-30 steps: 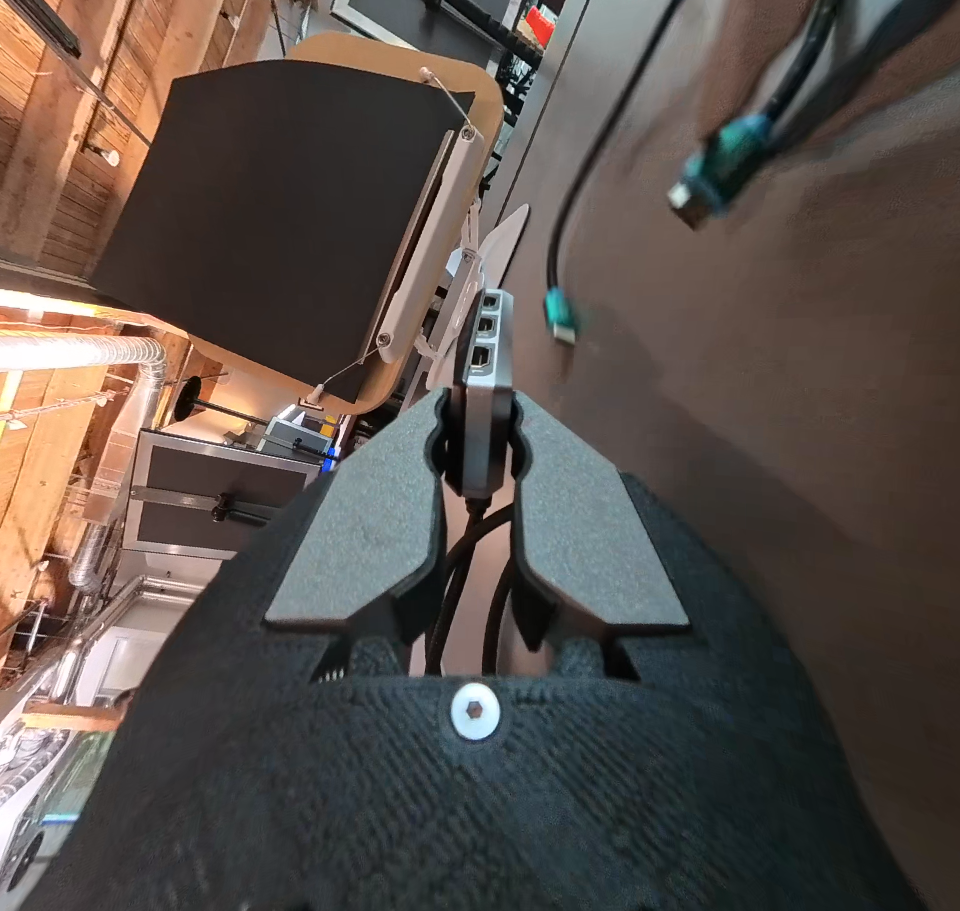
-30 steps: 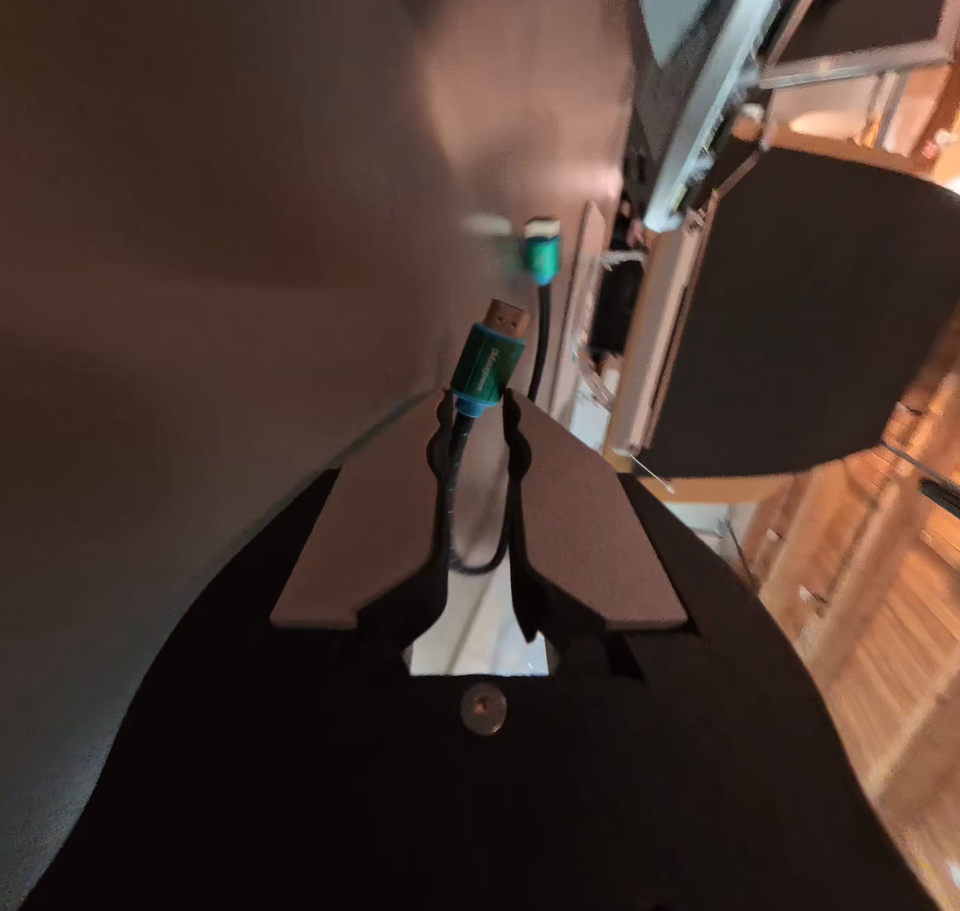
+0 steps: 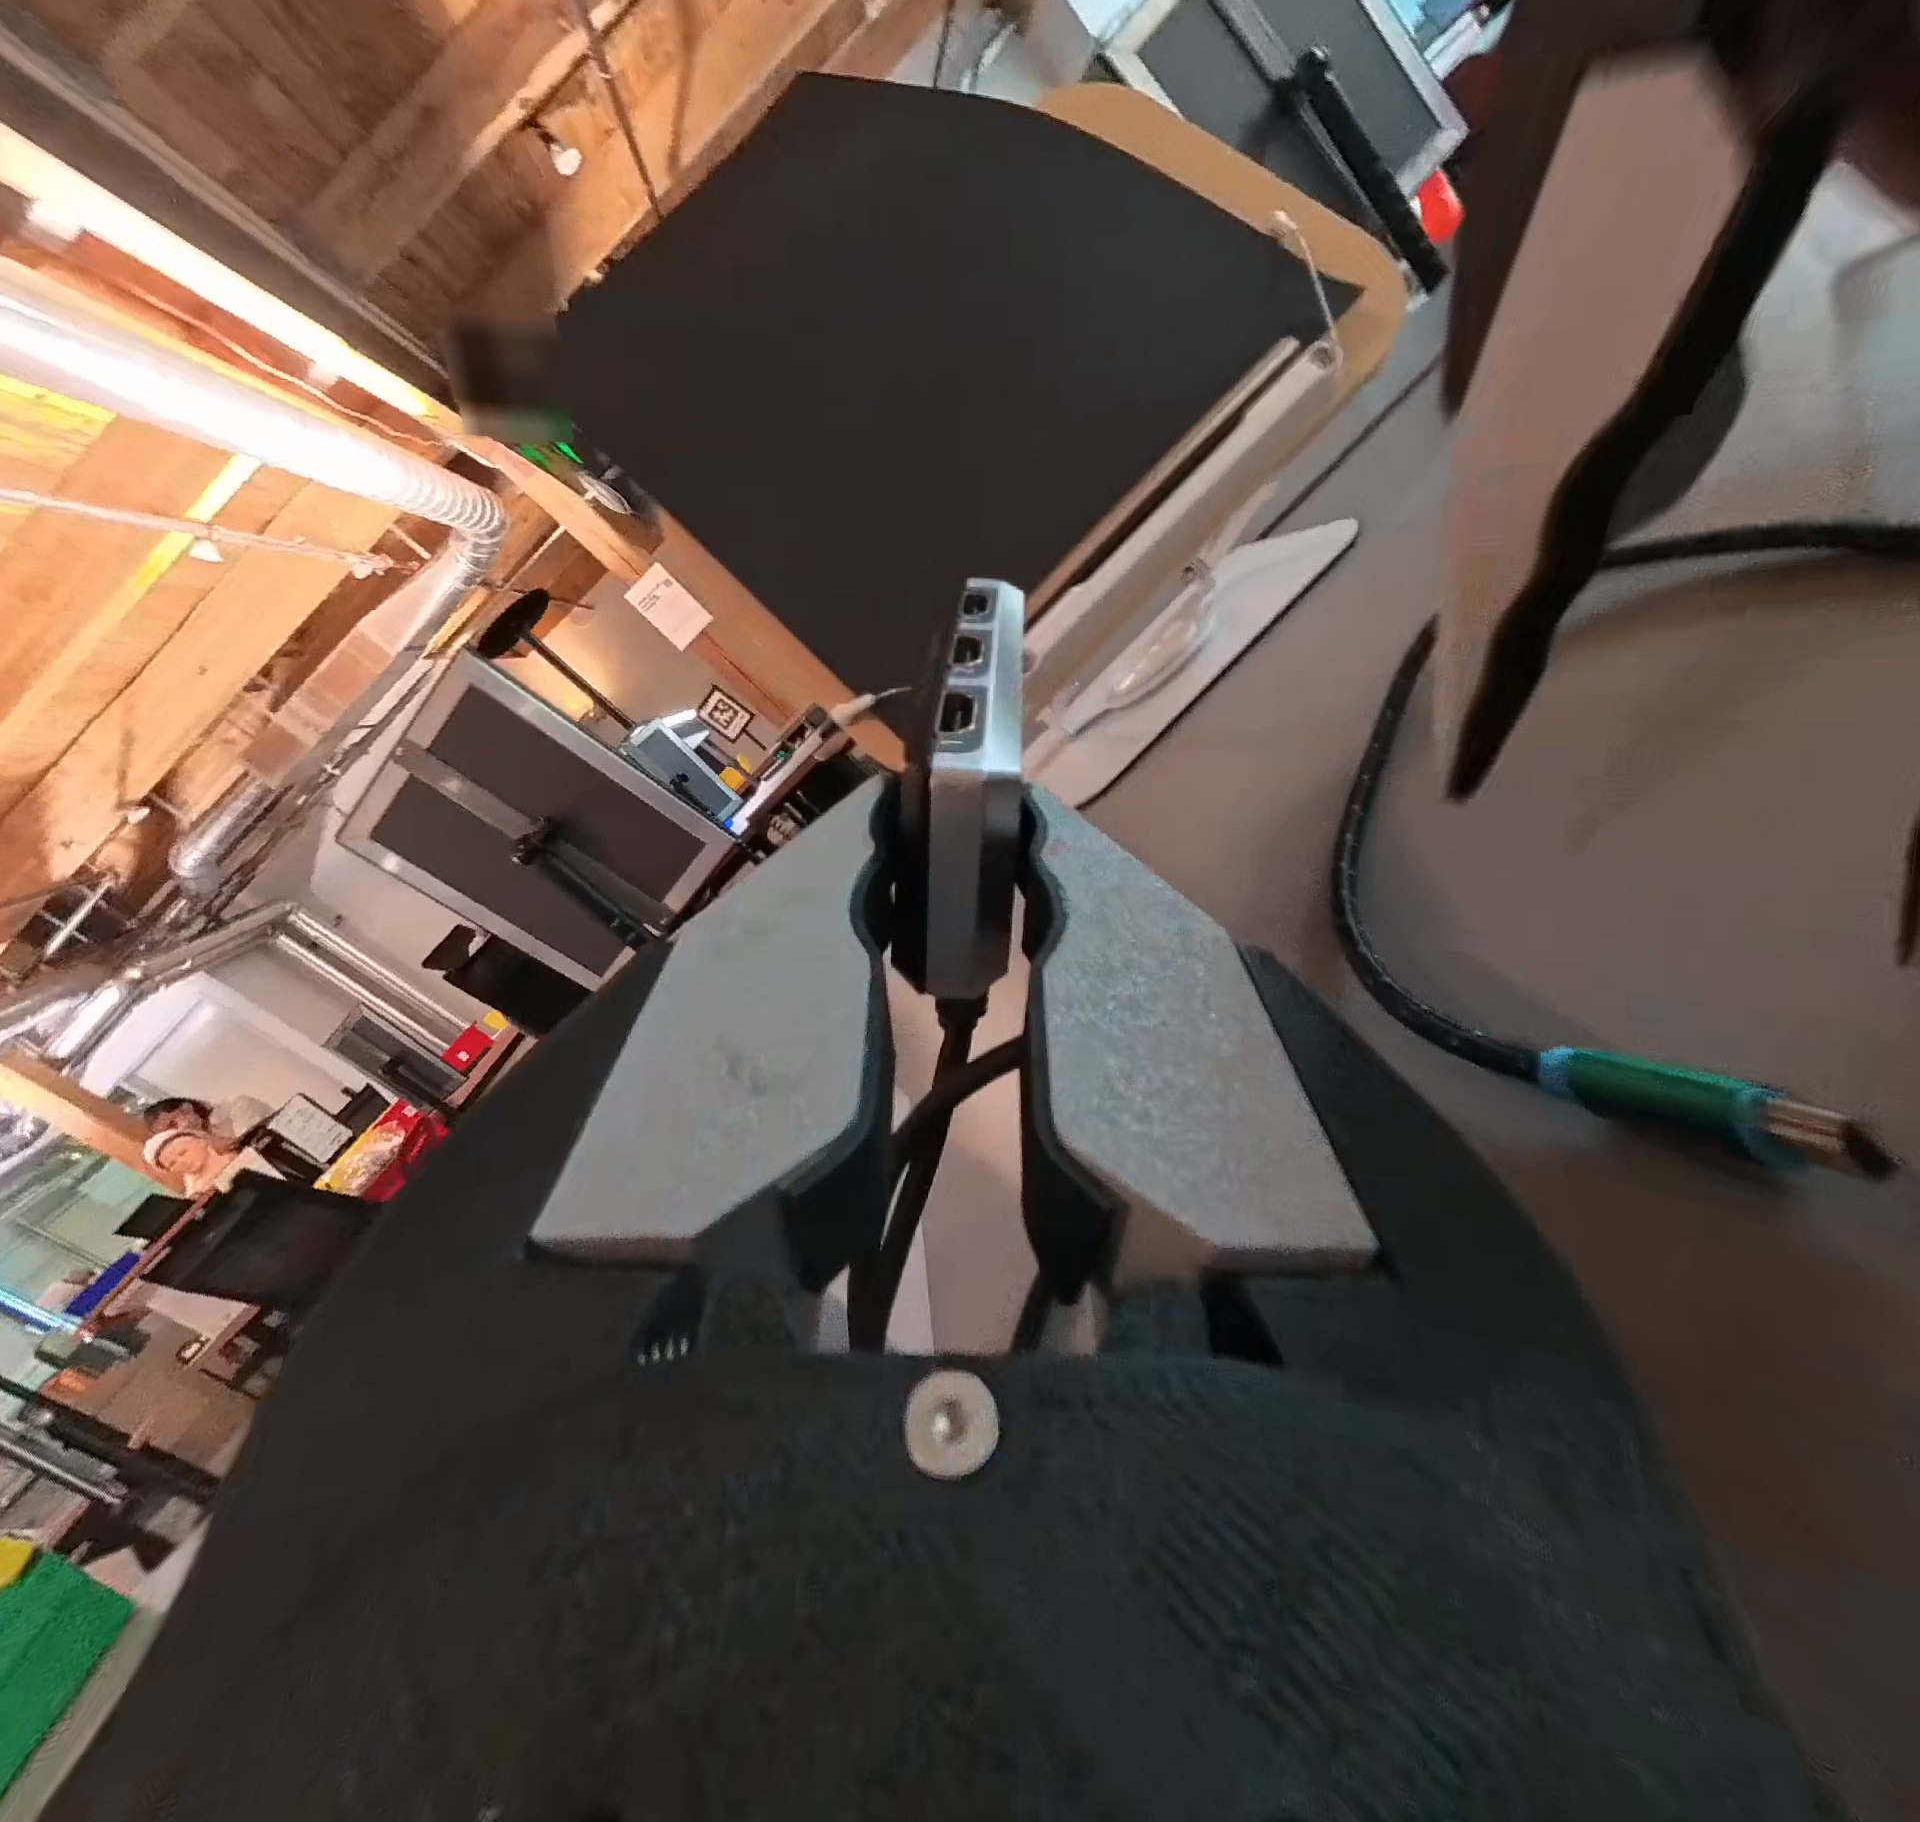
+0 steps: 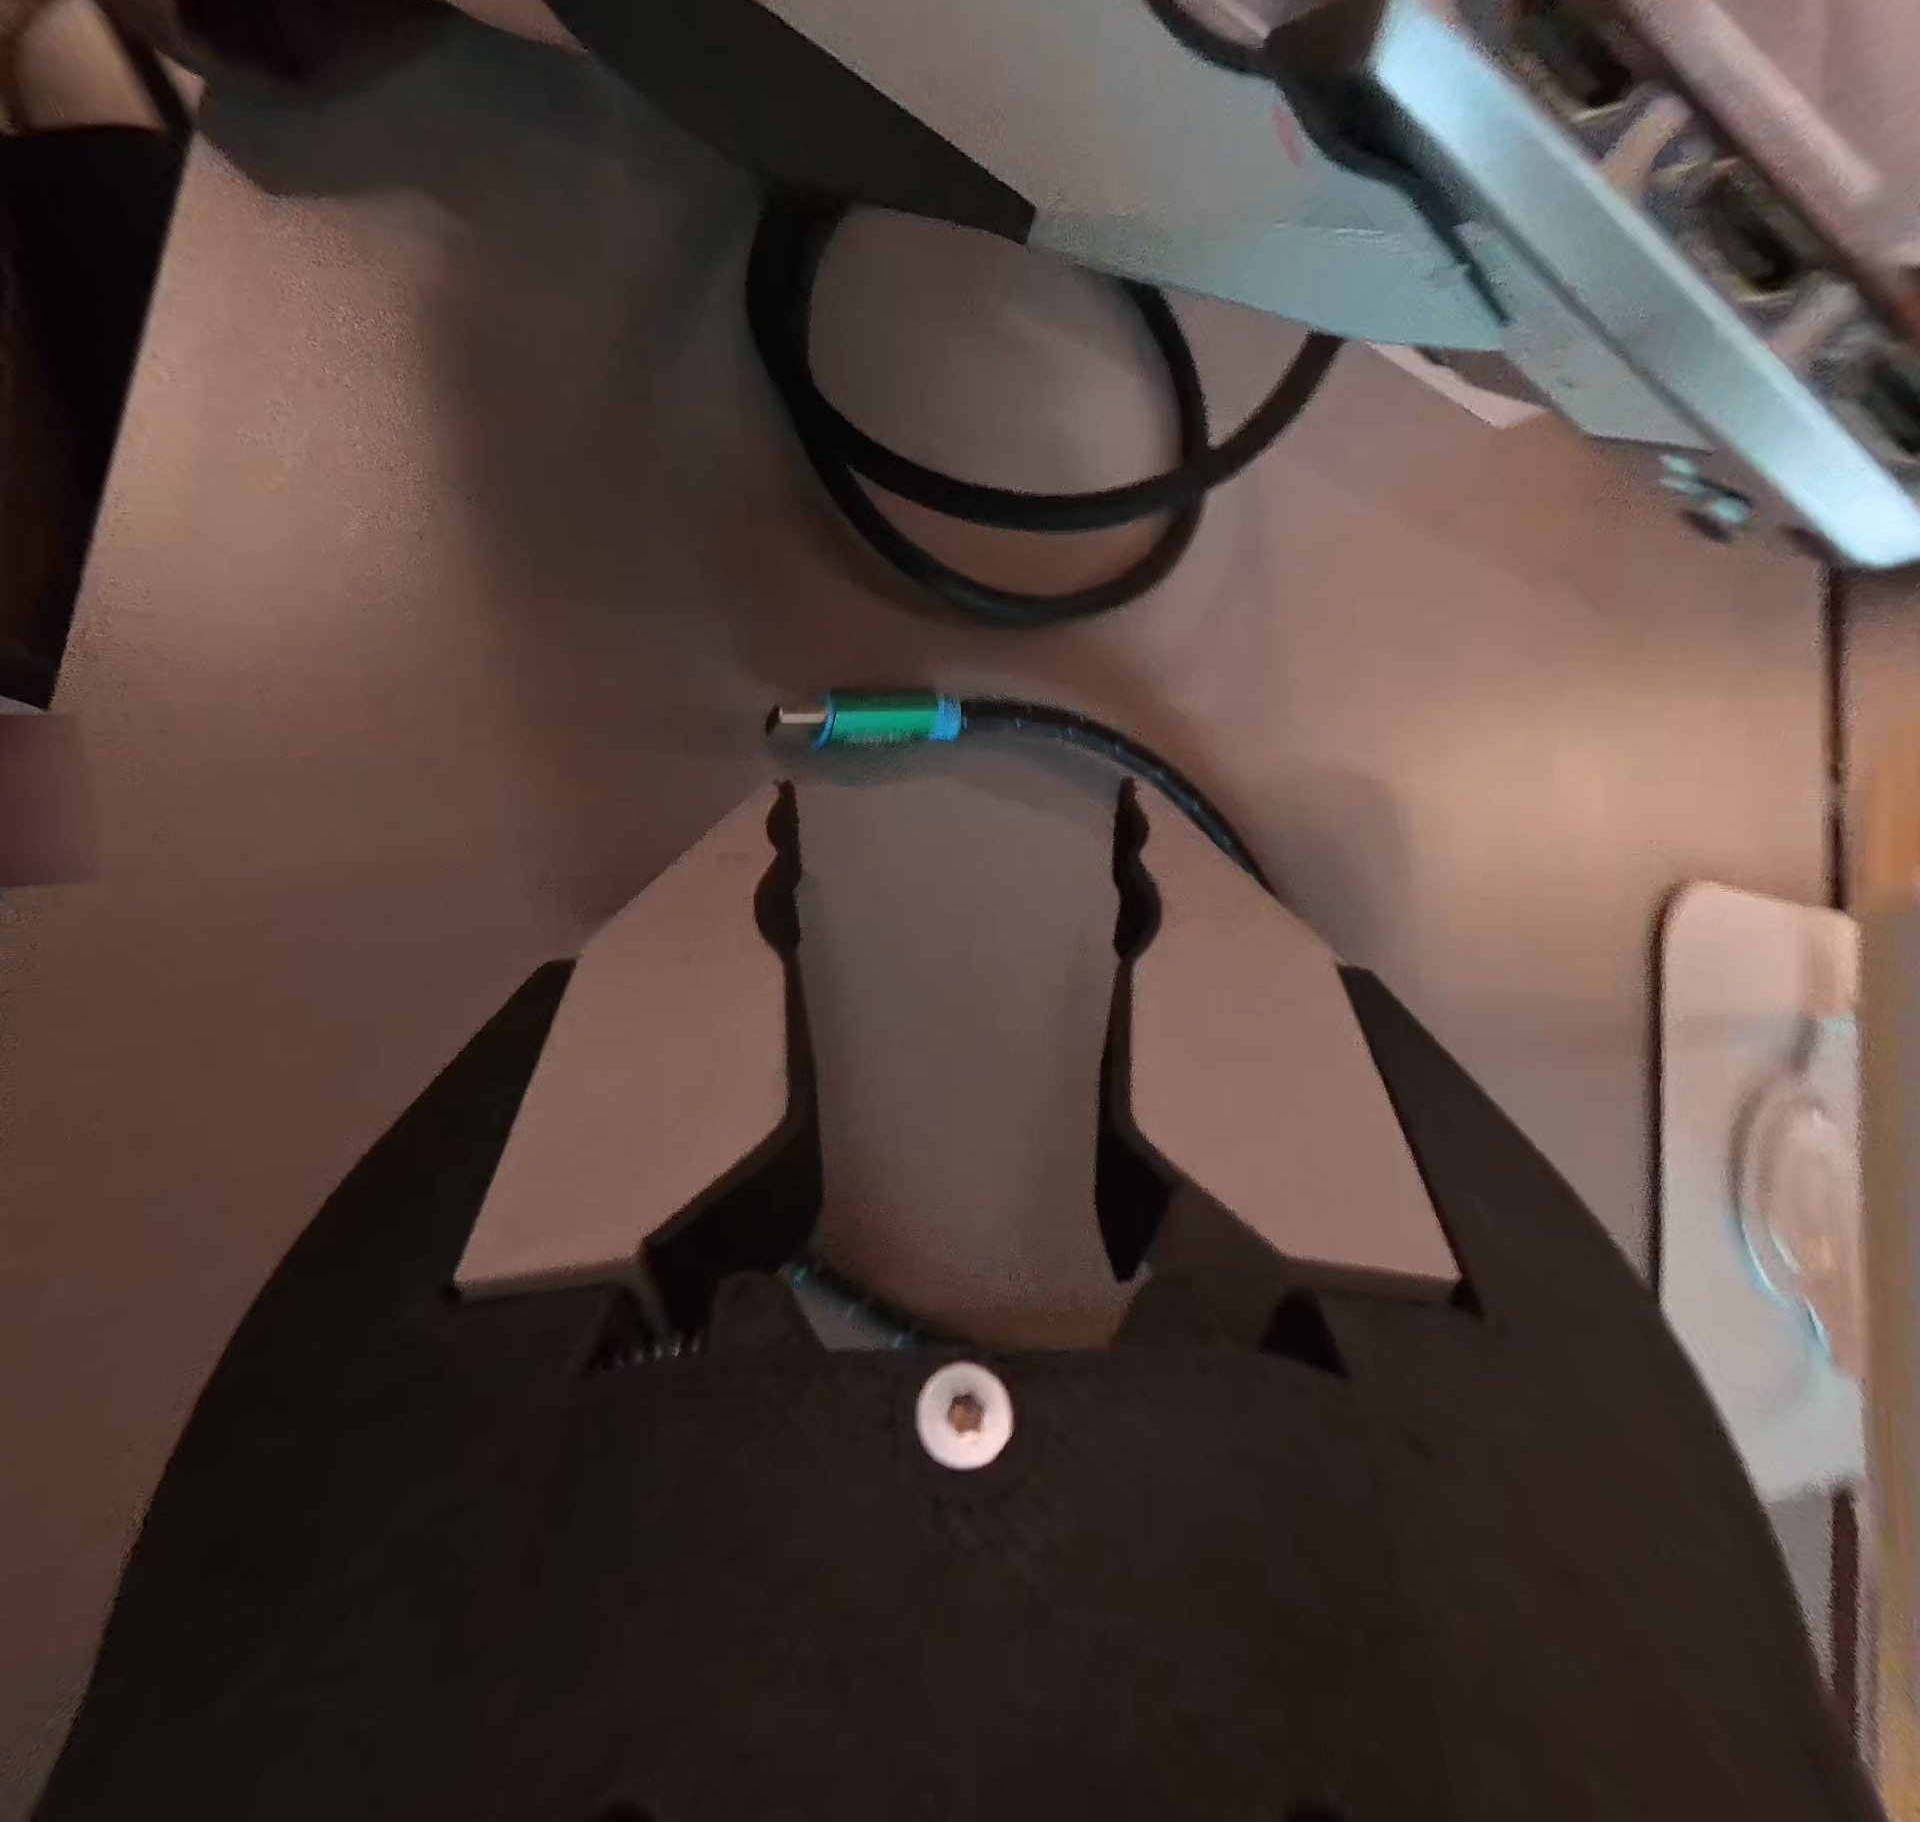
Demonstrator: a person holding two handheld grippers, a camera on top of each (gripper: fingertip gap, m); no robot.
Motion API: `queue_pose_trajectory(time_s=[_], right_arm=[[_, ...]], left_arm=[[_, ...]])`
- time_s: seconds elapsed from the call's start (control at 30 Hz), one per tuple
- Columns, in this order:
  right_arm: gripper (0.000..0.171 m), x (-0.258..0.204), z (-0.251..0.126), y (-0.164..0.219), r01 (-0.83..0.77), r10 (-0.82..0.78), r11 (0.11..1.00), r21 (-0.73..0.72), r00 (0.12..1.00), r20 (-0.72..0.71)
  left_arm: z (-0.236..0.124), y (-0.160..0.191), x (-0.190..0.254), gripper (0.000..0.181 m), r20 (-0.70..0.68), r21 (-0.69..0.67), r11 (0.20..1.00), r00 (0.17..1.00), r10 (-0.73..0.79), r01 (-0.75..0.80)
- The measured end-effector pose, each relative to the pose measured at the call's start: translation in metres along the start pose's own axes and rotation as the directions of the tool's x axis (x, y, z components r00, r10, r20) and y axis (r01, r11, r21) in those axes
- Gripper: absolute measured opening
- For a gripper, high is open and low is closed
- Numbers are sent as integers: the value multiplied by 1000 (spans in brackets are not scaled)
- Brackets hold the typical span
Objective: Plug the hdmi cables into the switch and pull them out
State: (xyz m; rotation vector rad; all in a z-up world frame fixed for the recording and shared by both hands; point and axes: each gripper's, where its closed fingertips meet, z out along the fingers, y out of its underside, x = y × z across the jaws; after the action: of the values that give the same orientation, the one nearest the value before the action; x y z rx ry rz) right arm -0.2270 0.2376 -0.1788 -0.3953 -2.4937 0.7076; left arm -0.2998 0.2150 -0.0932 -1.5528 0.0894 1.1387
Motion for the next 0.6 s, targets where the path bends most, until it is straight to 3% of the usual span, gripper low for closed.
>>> queue_pose_trajectory(time_s=[0.13, 0.33, 0.4, 0.6], right_arm=[[70, 0, 32, -2, 72, -64, 997, -40, 984, 166], [60, -18, 44, 1, 114, -64, 989, -90, 898, 436], [60, -18, 48, -1, 99, -33, 988, -114, 879, 476], [32, 7, 55, 5, -41, 119, 981, -192, 900, 419]], left_arm=[[-2, 1, -4, 19, 7, 4, 1000, 1000, -19, 19], [-1, 2, -2, 19, -9, -3, 1000, 1000, -22, 22], [-1, 1, -4, 19, -1, 1, 999, 999, -34, 34], [-3, 2, -10, 19, 26, 2, 999, 999, -41, 41]])
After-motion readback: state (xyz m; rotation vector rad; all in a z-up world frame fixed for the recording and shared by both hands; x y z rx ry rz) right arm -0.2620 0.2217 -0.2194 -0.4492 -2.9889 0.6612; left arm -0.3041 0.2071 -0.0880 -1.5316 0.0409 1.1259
